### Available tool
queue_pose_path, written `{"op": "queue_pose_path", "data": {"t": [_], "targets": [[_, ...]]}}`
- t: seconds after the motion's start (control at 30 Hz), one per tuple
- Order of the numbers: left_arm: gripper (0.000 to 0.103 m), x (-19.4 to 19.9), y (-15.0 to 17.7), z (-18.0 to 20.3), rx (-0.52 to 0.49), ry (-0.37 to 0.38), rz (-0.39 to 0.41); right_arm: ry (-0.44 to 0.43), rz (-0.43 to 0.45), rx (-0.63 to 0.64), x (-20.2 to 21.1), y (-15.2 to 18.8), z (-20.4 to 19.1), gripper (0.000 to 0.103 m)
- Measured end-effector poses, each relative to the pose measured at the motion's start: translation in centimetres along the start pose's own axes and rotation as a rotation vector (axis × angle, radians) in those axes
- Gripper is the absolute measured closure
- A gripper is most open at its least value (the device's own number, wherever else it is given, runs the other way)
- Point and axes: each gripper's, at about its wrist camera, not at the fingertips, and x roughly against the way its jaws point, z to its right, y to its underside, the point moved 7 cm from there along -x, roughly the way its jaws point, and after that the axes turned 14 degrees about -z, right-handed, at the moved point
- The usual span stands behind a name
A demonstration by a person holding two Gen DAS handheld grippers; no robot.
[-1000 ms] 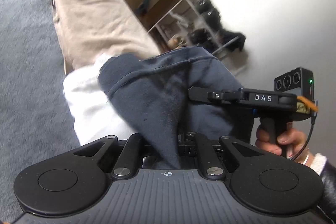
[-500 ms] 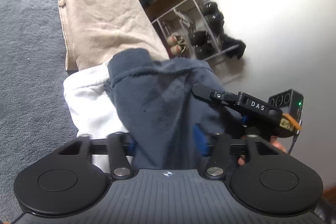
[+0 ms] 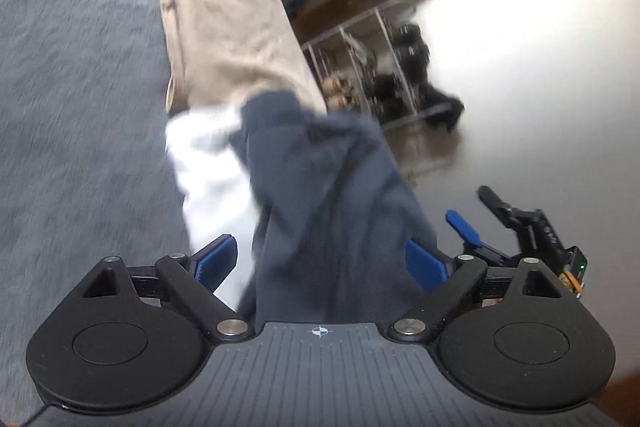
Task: Fold clothes
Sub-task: 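Lower the trousers onto the white folded clothes and open both grippers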
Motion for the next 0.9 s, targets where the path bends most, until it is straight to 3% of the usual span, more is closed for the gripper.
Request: {"op": "queue_pose_path", "data": {"t": [0.1,0.23,0.37,0.5,0.57,0.7,0.83,0.9], "targets": [[0.012,-0.6,3.0,-0.6,-0.016,-0.037,-0.068,-0.003,-0.026,-0.094,2.3,4.5,1.4,0.037],[0.028,-2.1,6.0,-1.2,-0.031,-0.079,-0.149,0.069,-0.060,-0.229,3.1,9.4,4.6,0.038],[0.041,-3.1,7.6,-0.8,-0.061,-0.097,-0.182,0.063,-0.053,-0.335,3.0,11.0,6.9,0.043],[0.051,-4.0,8.6,-0.4,-0.097,-0.138,-0.194,0.030,-0.050,-0.354,2.3,10.6,7.4,0.045],[0.065,-4.5,8.6,-0.2,-0.110,-0.159,-0.196,0.024,-0.065,-0.376,1.6,10.6,7.7,0.053],[0.073,-4.9,8.6,0.1,-0.116,-0.192,-0.189,0.072,-0.095,-0.409,0.3,10.7,7.9,0.069],[0.085,-4.8,8.7,0.5,-0.114,-0.193,-0.179,0.099,-0.079,-0.370,0.2,10.8,7.2,0.094],[0.091,-4.9,8.7,0.6,-0.108,-0.181,-0.184,0.114,-0.061,-0.335,0.7,10.7,6.3,0.095]]}}
